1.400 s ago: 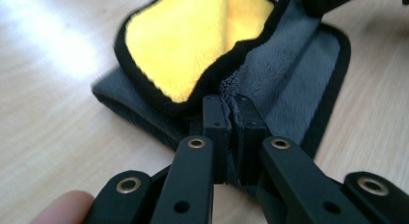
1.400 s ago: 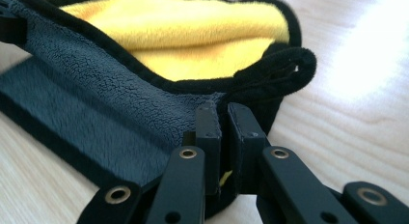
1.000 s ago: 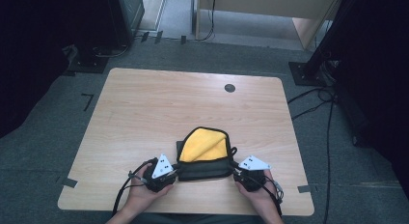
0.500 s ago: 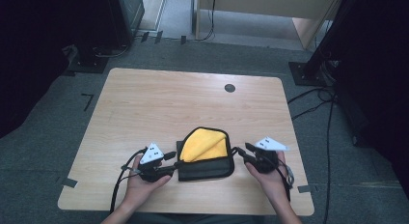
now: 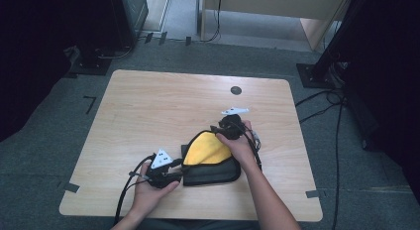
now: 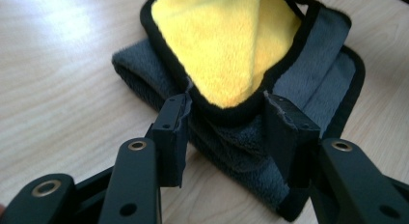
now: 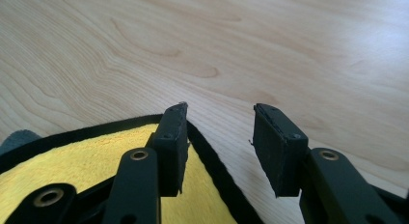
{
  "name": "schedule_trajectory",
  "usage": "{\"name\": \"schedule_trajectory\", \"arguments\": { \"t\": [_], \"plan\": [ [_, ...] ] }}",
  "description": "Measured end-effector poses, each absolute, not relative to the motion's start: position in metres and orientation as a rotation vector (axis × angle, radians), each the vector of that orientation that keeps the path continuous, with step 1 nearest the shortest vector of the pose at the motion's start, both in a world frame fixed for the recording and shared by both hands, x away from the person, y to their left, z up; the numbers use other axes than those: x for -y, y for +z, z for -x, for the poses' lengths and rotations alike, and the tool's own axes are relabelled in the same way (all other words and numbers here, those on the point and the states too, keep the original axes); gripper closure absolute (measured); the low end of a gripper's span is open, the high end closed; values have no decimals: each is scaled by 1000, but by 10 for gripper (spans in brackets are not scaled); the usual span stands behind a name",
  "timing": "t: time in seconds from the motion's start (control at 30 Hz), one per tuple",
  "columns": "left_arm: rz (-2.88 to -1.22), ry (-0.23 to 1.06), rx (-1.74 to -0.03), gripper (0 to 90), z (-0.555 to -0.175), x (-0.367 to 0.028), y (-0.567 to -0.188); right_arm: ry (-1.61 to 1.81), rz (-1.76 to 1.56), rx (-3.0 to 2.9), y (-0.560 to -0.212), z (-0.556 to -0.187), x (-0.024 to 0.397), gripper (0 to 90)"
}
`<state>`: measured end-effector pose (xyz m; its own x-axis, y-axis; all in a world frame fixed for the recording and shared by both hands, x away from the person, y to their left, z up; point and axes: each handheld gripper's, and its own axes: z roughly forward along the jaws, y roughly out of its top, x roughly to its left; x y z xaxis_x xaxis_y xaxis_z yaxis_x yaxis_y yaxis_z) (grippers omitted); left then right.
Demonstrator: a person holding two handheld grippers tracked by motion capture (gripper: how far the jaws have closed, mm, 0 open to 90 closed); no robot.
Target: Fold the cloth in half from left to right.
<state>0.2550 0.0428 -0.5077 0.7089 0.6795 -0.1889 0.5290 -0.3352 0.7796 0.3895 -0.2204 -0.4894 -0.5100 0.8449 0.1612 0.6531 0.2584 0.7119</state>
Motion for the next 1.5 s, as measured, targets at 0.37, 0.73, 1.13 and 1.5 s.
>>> {"name": "schedule_trajectory", "arguments": {
  "t": [0.37,0.73,1.13,1.5],
  "plan": [
    [-2035,212,-903,599,-251,-40,-510,944,-1309,-2355,-504,-386,209,879],
    [-2037,201,-844,681,-246,-44,-507,1076,-1223,-2290,-480,-351,231,900],
    [-2045,192,-850,690,-247,-45,-511,1090,-1290,-2275,-475,-372,214,709],
    [-2054,186,-842,690,-245,-45,-513,901,-1290,-2382,-504,-399,177,603]
  ]
}}
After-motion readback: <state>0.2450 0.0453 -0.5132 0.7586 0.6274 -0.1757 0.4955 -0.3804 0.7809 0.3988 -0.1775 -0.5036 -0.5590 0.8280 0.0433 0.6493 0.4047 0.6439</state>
